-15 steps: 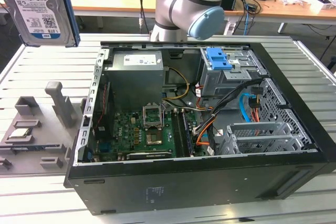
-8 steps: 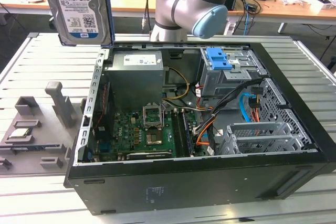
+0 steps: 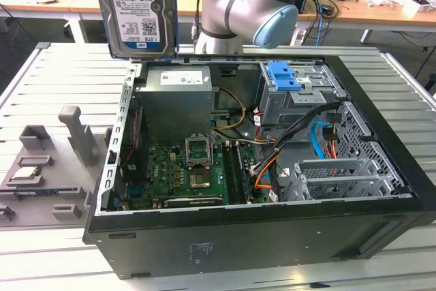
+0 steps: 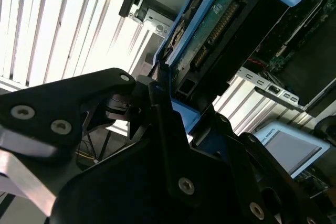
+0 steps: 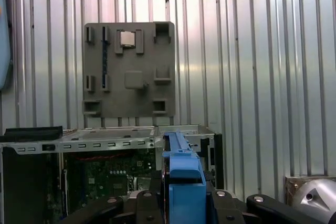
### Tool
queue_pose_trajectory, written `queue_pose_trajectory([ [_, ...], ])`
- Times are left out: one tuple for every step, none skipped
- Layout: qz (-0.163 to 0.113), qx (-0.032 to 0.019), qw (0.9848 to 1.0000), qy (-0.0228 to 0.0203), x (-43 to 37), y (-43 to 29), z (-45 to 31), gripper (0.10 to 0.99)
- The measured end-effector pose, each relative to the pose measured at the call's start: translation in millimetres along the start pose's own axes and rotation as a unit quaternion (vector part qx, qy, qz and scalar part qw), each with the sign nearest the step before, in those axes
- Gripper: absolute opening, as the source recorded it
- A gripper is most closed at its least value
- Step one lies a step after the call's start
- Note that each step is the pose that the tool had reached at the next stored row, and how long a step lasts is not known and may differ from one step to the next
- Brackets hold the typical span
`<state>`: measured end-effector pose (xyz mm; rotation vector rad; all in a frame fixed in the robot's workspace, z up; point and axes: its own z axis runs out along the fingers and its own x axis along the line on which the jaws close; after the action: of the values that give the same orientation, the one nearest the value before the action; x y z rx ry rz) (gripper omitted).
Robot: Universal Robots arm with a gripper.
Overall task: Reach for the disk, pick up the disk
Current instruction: 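Pick up the disk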
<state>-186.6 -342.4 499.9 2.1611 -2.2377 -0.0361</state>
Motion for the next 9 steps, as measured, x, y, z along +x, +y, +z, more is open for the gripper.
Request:
queue_pose_trajectory([
  [0.0, 0.0, 1.0, 0.0, -0.2, -2.7, -0.1, 0.369],
  [0.0, 0.0, 1.0, 0.0, -0.4, -5.6, -0.2, 0.369],
  [0.0, 0.0, 1.0, 0.0, -1.0, -11.4, -0.4, 0.369],
  [0.0, 0.0, 1.0, 0.0, -1.7, -18.2, -0.7, 0.369],
  [0.0, 0.0, 1.0, 0.0, -1.9, -20.6, -0.8, 0.369],
  [0.0, 0.0, 1.0, 0.0, -2.3, -24.8, -1.0, 0.369],
  [0.0, 0.0, 1.0, 0.0, -2.7, -28.7, -1.1, 0.369],
  [0.0, 0.0, 1.0, 0.0, -3.0, -31.3, -1.2, 0.369],
  [0.0, 0.0, 1.0, 0.0, -3.3, -34.8, -1.3, 0.369],
])
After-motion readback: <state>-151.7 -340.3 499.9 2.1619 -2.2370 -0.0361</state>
